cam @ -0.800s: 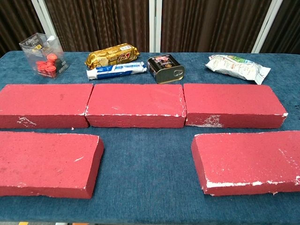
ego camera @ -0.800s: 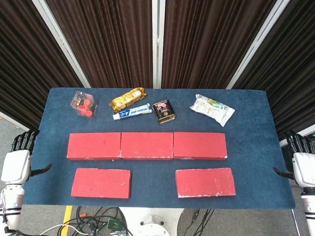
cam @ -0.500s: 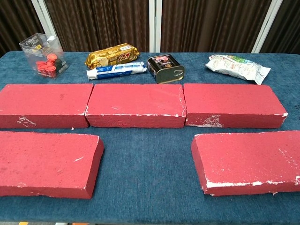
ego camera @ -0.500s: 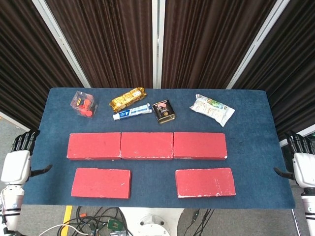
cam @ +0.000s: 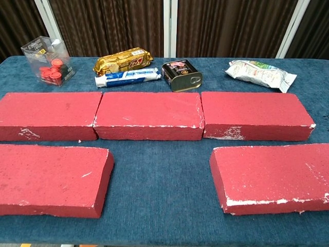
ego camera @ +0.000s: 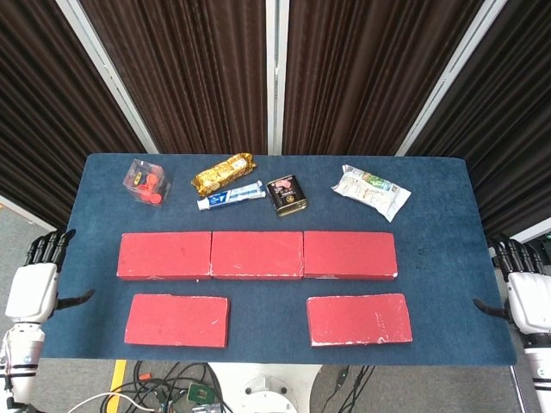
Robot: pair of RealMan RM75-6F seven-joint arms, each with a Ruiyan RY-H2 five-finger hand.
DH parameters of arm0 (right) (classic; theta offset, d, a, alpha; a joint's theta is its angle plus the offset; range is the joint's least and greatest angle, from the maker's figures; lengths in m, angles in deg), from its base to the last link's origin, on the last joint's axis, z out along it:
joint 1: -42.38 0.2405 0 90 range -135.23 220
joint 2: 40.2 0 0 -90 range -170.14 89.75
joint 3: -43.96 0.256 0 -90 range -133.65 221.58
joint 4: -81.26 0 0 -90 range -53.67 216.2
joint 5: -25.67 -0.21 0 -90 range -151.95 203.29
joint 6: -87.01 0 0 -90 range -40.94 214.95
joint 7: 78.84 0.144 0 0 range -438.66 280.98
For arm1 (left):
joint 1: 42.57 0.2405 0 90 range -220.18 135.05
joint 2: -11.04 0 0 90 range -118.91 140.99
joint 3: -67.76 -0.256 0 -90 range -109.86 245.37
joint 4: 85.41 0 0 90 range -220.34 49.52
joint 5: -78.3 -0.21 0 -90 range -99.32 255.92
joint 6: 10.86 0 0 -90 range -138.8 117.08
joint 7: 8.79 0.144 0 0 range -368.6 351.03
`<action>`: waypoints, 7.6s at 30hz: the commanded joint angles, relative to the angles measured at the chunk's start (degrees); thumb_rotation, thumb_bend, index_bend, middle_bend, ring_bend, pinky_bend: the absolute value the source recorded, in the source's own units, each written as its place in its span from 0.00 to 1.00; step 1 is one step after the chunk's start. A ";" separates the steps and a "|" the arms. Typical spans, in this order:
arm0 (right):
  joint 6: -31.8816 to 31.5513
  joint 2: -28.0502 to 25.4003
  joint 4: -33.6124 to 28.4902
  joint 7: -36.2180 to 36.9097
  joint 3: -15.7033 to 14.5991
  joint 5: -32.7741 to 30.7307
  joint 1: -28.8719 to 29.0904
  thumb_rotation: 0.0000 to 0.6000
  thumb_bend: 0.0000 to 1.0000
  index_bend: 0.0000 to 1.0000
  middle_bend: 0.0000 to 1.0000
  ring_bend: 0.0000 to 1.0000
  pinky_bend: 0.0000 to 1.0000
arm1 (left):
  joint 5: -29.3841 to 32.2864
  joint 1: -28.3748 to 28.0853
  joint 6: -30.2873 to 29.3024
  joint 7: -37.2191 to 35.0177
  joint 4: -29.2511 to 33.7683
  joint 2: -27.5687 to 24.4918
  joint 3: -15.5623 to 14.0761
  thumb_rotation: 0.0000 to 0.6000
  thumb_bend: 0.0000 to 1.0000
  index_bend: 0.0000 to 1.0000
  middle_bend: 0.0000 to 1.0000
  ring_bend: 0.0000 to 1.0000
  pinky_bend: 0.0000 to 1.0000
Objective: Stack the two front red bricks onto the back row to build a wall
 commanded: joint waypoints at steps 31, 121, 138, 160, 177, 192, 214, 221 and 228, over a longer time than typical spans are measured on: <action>19.17 9.18 -16.14 -28.54 -8.06 -1.80 6.80 1.00 0.00 0.00 0.00 0.00 0.00 | -3.40 -0.47 2.30 -0.62 -2.92 2.84 -2.58 1.00 0.07 0.06 0.00 0.00 0.02; 21.23 19.27 -11.50 -24.95 -7.70 -10.46 15.62 1.00 0.05 0.00 0.14 0.11 0.28 | -2.40 0.34 3.57 -5.98 -4.62 0.22 -2.57 1.00 0.07 0.06 0.00 0.00 0.02; 20.37 13.25 -21.07 -27.36 -0.71 -8.13 20.84 1.00 0.06 0.00 0.14 0.11 0.28 | -2.33 0.50 3.60 -6.94 -4.20 -0.89 -2.54 1.00 0.06 0.06 0.00 0.00 0.02; 30.28 23.62 -8.40 -39.54 10.60 -40.34 44.42 1.00 0.06 0.00 0.14 0.11 0.24 | -0.97 -0.10 5.96 -8.83 -4.67 -1.49 -2.53 1.00 0.07 0.06 0.00 0.00 0.02; 27.82 28.96 -2.99 -40.03 7.15 -48.54 49.70 1.00 0.07 0.00 0.14 0.11 0.23 | -0.97 -0.09 6.26 -10.43 -5.92 -1.46 -2.55 1.00 0.06 0.06 0.00 0.00 0.02; 25.21 30.39 -2.70 -39.13 6.23 -50.37 50.55 1.00 0.07 0.00 0.14 0.11 0.22 | -0.66 -0.23 6.85 -11.03 -6.51 -1.41 -2.53 1.00 0.07 0.06 0.00 0.00 0.02; 23.79 30.72 -2.81 -39.02 5.68 -51.65 51.27 1.00 0.07 0.00 0.15 0.11 0.22 | -0.58 -0.29 6.99 -10.66 -6.52 -1.47 -2.54 1.00 0.07 0.06 0.00 0.00 0.02; 23.53 31.00 -2.70 -39.08 5.46 -51.62 51.33 1.00 0.07 0.00 0.15 0.11 0.22 | -0.55 -0.21 6.98 -10.84 -6.59 -1.50 -2.59 1.00 0.06 0.06 0.00 0.00 0.02; 23.73 31.55 -2.02 -39.24 5.27 -51.96 51.52 1.00 0.07 0.00 0.15 0.11 0.22 | -0.52 -0.16 7.03 -11.02 -6.80 -1.46 -2.64 1.00 0.07 0.06 0.00 0.00 0.02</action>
